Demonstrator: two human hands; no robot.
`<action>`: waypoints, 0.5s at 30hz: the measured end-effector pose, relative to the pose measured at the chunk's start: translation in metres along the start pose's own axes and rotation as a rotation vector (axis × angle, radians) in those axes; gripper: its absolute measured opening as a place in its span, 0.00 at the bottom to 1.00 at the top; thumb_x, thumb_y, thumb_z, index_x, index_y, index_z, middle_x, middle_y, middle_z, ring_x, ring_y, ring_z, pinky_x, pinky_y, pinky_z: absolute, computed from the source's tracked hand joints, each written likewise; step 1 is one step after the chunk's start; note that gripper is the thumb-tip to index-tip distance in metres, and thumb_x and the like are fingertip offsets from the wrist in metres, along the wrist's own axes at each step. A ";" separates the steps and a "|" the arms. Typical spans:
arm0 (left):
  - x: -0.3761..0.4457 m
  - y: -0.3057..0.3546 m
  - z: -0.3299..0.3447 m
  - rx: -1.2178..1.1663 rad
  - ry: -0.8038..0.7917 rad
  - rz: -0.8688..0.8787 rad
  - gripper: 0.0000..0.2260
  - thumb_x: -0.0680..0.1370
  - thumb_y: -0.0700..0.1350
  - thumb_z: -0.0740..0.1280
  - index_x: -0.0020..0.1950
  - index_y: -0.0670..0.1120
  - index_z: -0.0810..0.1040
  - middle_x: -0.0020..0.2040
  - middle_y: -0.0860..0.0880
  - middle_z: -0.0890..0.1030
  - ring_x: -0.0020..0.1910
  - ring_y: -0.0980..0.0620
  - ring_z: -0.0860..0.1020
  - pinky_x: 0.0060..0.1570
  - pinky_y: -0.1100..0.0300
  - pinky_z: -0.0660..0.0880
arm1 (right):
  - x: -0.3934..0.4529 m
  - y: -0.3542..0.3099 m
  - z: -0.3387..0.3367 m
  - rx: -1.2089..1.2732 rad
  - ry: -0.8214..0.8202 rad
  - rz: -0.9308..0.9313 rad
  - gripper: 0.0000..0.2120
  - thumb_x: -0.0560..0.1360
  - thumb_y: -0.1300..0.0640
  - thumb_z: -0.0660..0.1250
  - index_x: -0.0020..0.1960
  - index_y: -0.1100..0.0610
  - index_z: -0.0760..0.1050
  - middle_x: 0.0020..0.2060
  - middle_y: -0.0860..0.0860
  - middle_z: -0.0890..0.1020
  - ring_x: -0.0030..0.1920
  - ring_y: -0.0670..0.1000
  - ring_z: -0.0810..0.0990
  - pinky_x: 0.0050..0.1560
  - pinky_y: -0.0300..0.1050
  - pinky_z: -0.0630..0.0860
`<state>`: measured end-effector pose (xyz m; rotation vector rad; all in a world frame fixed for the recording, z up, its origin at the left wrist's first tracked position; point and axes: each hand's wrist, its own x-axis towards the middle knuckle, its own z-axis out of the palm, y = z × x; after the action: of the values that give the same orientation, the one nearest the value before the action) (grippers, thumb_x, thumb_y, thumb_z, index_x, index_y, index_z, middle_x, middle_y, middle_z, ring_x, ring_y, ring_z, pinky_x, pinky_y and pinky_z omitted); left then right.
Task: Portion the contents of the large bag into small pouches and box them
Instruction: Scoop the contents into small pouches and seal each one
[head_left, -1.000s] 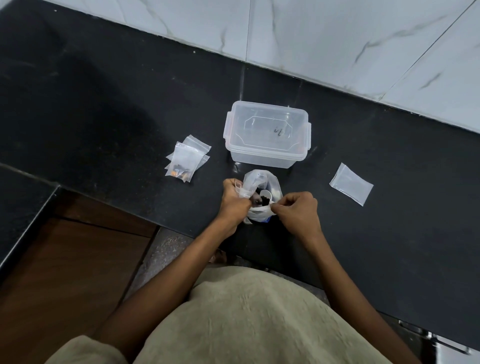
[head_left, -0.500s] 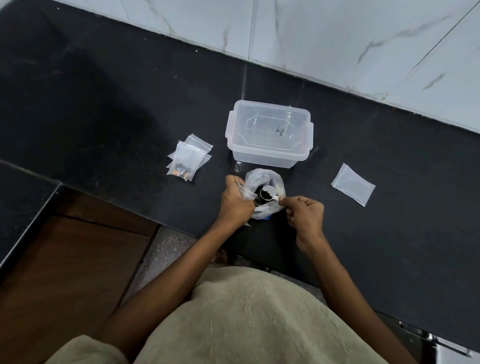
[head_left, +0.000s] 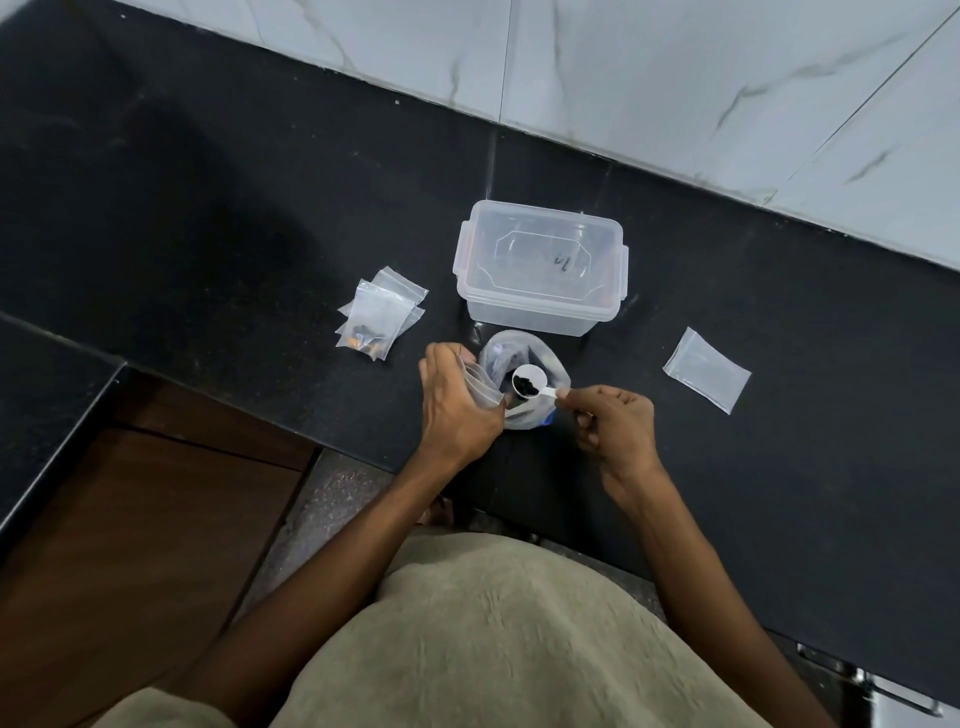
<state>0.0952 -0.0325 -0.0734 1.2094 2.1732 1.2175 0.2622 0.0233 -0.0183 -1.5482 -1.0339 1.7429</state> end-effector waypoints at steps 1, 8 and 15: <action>-0.001 0.001 -0.002 -0.002 0.023 0.022 0.26 0.66 0.44 0.80 0.54 0.46 0.67 0.51 0.49 0.69 0.52 0.49 0.68 0.51 0.50 0.74 | -0.002 -0.003 0.000 0.011 -0.013 -0.013 0.10 0.72 0.66 0.74 0.43 0.74 0.78 0.23 0.50 0.67 0.23 0.47 0.59 0.23 0.37 0.57; -0.004 0.016 -0.009 -0.019 0.057 0.170 0.22 0.67 0.38 0.77 0.53 0.46 0.68 0.48 0.51 0.70 0.48 0.52 0.69 0.43 0.56 0.72 | -0.029 -0.030 0.014 -0.034 -0.148 -0.345 0.08 0.74 0.69 0.73 0.36 0.67 0.80 0.22 0.47 0.73 0.22 0.43 0.66 0.26 0.34 0.64; -0.002 0.029 -0.014 -0.273 0.020 0.123 0.24 0.62 0.41 0.80 0.49 0.44 0.70 0.44 0.47 0.75 0.40 0.49 0.74 0.39 0.53 0.74 | -0.040 -0.025 0.027 -0.585 -0.085 -0.812 0.07 0.71 0.65 0.75 0.35 0.58 0.83 0.29 0.47 0.81 0.28 0.47 0.77 0.29 0.41 0.72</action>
<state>0.1019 -0.0335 -0.0416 1.2306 1.8925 1.5250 0.2398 -0.0014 0.0243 -1.0798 -1.9897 0.9785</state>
